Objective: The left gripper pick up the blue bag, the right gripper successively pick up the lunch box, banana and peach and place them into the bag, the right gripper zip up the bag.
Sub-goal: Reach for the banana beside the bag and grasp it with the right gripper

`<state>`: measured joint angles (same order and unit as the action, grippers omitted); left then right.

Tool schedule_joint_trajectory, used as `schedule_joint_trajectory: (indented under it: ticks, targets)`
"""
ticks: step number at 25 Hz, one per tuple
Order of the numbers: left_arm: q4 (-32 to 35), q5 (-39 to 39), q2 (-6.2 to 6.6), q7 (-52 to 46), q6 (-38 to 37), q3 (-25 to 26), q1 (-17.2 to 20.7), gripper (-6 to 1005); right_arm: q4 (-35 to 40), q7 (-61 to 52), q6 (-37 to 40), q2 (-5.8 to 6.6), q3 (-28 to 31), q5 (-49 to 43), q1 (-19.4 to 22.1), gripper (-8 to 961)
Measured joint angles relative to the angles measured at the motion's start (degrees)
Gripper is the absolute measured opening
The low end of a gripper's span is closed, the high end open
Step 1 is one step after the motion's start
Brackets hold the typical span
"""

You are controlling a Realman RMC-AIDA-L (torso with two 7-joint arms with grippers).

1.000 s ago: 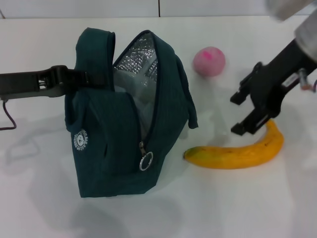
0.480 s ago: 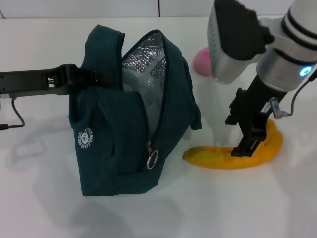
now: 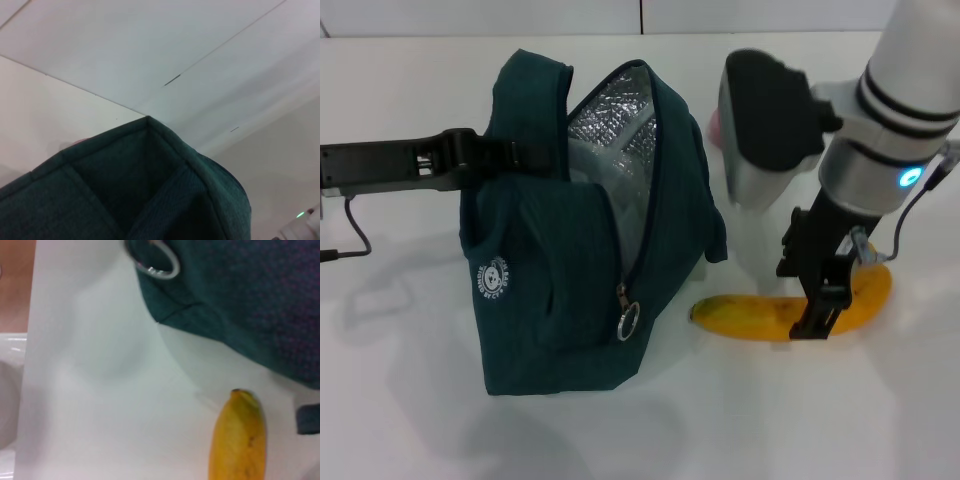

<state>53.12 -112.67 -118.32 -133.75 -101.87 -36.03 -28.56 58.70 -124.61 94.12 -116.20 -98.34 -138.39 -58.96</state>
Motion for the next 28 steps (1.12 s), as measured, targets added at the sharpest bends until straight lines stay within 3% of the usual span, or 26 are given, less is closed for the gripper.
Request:
schedule_joint_trajectory:
  ticks: [6, 20, 28]
  targets:
    - [-0.03, 0.0, -0.33, -0.02, 0.0, 0.0, 0.0, 29, -1.58, -0.36, -2.49, 0.01, -3.94, 1.5, -0.02, 732]
    - [-1.24, -0.01, -0.76, 0.03, -0.14, -0.15, 0.06, 29, -3.95, -1.19, -6.23, 0.01, -6.61, 3.08, -0.14, 720]
    - [-1.44, 0.0, -0.77, 0.19, -0.18, -0.18, 0.15, 29, -4.41, -2.02, -7.31, 0.01, -8.42, 3.13, -0.2, 654]
